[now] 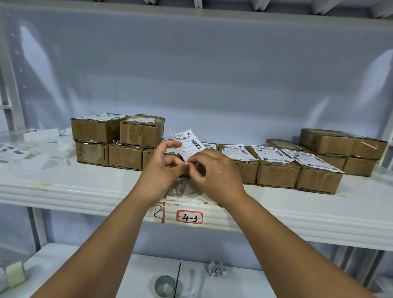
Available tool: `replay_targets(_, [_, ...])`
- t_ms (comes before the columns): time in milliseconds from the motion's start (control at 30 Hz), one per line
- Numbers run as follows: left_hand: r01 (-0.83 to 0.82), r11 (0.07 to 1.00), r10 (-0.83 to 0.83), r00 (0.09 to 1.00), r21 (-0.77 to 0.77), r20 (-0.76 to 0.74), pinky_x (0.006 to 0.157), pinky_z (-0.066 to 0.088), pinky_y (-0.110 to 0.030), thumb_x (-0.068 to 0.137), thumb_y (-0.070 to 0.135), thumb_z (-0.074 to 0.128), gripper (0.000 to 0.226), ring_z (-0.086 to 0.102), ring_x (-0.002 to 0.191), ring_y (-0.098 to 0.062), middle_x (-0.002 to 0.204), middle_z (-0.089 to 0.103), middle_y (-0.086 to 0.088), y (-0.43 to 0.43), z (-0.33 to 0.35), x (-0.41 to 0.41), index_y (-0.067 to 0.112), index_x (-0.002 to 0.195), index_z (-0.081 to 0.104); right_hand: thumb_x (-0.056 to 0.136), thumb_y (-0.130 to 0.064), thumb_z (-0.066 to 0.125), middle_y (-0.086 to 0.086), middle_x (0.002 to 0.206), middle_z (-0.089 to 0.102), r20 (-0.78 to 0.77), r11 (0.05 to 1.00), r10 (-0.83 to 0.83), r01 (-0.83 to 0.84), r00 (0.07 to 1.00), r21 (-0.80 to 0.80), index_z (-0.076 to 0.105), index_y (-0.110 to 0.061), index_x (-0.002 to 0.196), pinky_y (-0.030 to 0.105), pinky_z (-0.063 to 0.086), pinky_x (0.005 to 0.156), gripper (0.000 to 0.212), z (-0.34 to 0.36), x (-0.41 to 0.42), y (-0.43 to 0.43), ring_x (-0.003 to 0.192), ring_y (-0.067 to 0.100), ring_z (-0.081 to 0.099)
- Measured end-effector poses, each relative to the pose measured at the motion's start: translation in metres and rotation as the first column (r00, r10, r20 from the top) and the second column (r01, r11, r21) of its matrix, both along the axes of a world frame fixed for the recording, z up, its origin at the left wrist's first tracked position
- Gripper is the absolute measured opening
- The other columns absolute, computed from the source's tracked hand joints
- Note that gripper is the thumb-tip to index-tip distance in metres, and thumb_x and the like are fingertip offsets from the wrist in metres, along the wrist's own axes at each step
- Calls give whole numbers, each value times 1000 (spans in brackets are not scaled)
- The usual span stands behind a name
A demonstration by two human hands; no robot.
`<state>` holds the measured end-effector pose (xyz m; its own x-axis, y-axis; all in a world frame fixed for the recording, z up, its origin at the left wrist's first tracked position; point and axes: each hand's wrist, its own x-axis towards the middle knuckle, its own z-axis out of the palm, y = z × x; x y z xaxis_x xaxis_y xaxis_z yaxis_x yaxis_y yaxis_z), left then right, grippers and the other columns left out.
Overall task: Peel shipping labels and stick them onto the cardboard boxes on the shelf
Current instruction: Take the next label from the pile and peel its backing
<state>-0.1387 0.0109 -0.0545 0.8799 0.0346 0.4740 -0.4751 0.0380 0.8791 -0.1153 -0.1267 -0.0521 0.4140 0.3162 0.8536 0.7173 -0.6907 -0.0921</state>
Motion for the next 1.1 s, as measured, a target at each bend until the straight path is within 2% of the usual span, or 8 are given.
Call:
replay_targets(133, [-25, 999, 25, 1000, 45, 13, 68, 48, -27, 85, -7, 59, 43, 55, 63, -13, 65, 58, -1, 0, -1, 0, 26, 111, 49, 78, -24, 54, 1, 71, 64, 6, 1000, -4, 4, 1000, 1, 68, -12, 74, 36, 52, 55, 18, -1, 0, 1, 65, 23, 60])
replay_targets(300, [-19, 999, 17, 999, 47, 32, 66, 46, -26, 84, -7, 60, 44, 53, 62, -12, 64, 57, 1, 1, -2, 1, 28, 109, 47, 78, -27, 44, 0, 65, 60, 50, 999, -19, 17, 999, 32, 62, -11, 69, 25, 39, 62, 25, 0, -1, 3, 60, 22, 56])
replay_targets(433, [-25, 999, 23, 999, 47, 39, 64, 45, -26, 83, -10, 59, 45, 51, 60, -13, 62, 56, 1, 2, -2, 2, 26, 105, 42, 77, -22, 48, 0, 66, 59, 38, 999, -31, 30, 999, 39, 59, -11, 70, 24, 35, 66, 17, 0, 0, 4, 62, 21, 55])
replay_targets(633, [-37, 997, 35, 999, 65, 37, 63, 39, -31, 85, -9, 57, 40, 43, 59, -13, 63, 52, 2, 2, -2, 3, 23, 94, 35, 78, -20, 48, 5, 69, 58, -4, 996, 35, -35, 999, 86, 58, -6, 73, 23, 29, 60, 17, 0, 3, 4, 65, 24, 53])
replay_targets(733, [-16, 999, 15, 999, 33, 34, 65, 40, -33, 84, -12, 54, 40, 46, 60, -15, 62, 56, 3, 1, -2, 3, 21, 89, 33, 77, -18, 49, 8, 70, 58, -8, 990, 51, -49, 999, 133, 57, -5, 73, 23, 27, 60, 16, 1, 4, 4, 65, 25, 52])
replay_targets(867, [35, 999, -35, 999, -36, 16, 64, 46, -28, 84, -14, 54, 38, 53, 55, -10, 55, 57, 6, 1, -1, 3, 18, 87, 34, 76, -10, 54, 9, 72, 59, -21, 985, 55, -51, 998, 163, 58, -3, 74, 24, 27, 60, 8, 2, 2, 4, 68, 25, 52])
replay_targets(1000, [52, 997, -52, 999, -61, 8, 64, 47, -27, 83, -18, 52, 38, 52, 56, -13, 56, 55, 1, 2, 0, 5, 16, 88, 36, 88, -26, 51, 3, 76, 57, -98, 992, 77, -66, 992, 105, 58, -7, 77, 23, 27, 62, 24, 4, -1, -2, 73, 18, 48])
replay_targets(1100, [82, 994, -81, 997, -70, 12, 63, 51, -26, 83, -20, 48, 38, 59, 58, -14, 60, 60, 0, 2, 0, 4, 15, 90, 36, 91, -43, 56, 0, 82, 56, -209, 999, 33, -32, 977, 8, 59, -9, 81, 25, 34, 66, 35, 5, -2, -5, 77, 13, 46])
